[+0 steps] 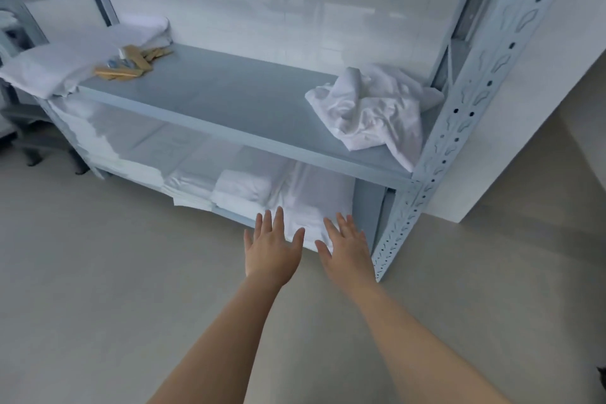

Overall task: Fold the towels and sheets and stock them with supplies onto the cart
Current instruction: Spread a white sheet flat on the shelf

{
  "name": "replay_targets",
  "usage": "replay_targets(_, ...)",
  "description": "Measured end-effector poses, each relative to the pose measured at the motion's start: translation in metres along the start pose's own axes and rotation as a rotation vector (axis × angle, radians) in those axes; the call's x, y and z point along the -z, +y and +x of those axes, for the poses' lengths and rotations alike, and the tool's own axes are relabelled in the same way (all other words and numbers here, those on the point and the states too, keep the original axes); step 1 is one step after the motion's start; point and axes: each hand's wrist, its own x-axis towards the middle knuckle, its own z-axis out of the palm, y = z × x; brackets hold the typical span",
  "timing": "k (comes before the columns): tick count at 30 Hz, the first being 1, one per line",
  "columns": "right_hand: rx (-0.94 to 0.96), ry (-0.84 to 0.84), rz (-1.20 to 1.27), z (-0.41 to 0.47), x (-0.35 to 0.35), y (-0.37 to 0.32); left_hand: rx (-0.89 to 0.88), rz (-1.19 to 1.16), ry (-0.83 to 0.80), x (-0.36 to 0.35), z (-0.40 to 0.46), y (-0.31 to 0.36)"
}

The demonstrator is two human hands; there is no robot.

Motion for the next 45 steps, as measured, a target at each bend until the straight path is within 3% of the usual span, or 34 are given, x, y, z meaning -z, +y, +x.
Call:
replay_targets(12,-0.107,0.057,-0.007,0.135,0.000,0.009,-0.169,0.054,-0.044,-0.004,0.143,0.008)
replay_targets(26,-0.356,0.314,0.022,0.357,0.077,0.108,-0.574,0.289,-0.121,-0.033,0.394,0.132)
replay_targets(33,-0.527,0.174,0.016,0.393,0.088,0.163,-0.740,0.400,-0.223,-0.061,0.456,0.161)
replay_targets(37,-0.594,0.124,0.136,0.399,0.073,0.180,-0.731,0.411,-0.327,-0.081,0.472,0.163)
replay_targets(40,-0.568,0.228,0.174,0.401,0.062,0.184,-0.739,0.405,-0.387,-0.092,0.481,0.163)
replay_targets(45,-0.525,0.417,0.200,0.402,0.053,0.177,-0.869,0.349,-0.311,-0.088,0.502,0.150)
